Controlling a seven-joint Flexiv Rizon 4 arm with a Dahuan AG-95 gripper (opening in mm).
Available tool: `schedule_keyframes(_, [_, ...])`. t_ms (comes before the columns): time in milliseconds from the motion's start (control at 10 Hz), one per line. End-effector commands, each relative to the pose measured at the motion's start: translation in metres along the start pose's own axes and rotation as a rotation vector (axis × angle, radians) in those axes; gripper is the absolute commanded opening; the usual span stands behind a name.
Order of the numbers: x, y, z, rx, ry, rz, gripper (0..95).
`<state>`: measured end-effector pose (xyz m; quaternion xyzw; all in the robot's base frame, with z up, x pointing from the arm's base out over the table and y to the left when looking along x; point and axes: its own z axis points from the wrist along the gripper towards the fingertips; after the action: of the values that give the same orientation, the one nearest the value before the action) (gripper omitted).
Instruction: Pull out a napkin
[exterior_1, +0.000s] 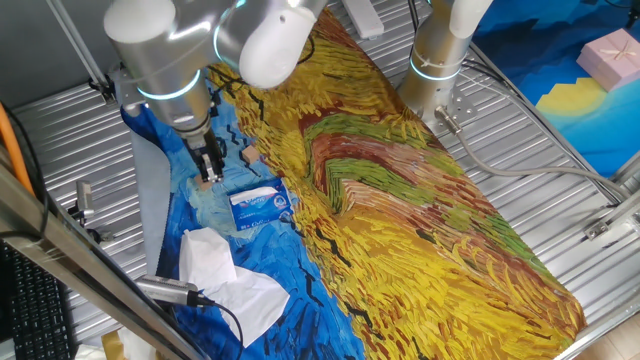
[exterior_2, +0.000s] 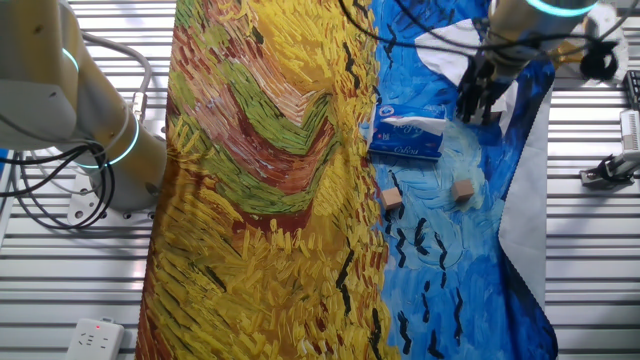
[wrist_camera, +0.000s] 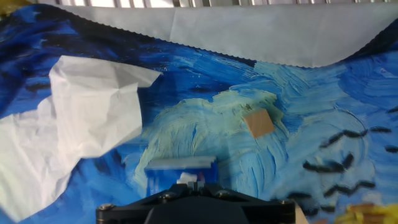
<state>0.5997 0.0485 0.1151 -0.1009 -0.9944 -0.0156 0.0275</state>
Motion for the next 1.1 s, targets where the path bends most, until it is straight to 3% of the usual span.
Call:
schedule_keyframes(100, [-0.001, 0.000, 0.016, 0.002, -0.006, 0.000, 0.0])
schedule_keyframes(400, [0.001, 0.003, 0.011, -0.007, -0.004, 0.009, 0.0])
schedule_keyframes(1100, [0.012, 0.016, 0.018, -0.004, -0.006, 0.017, 0.0])
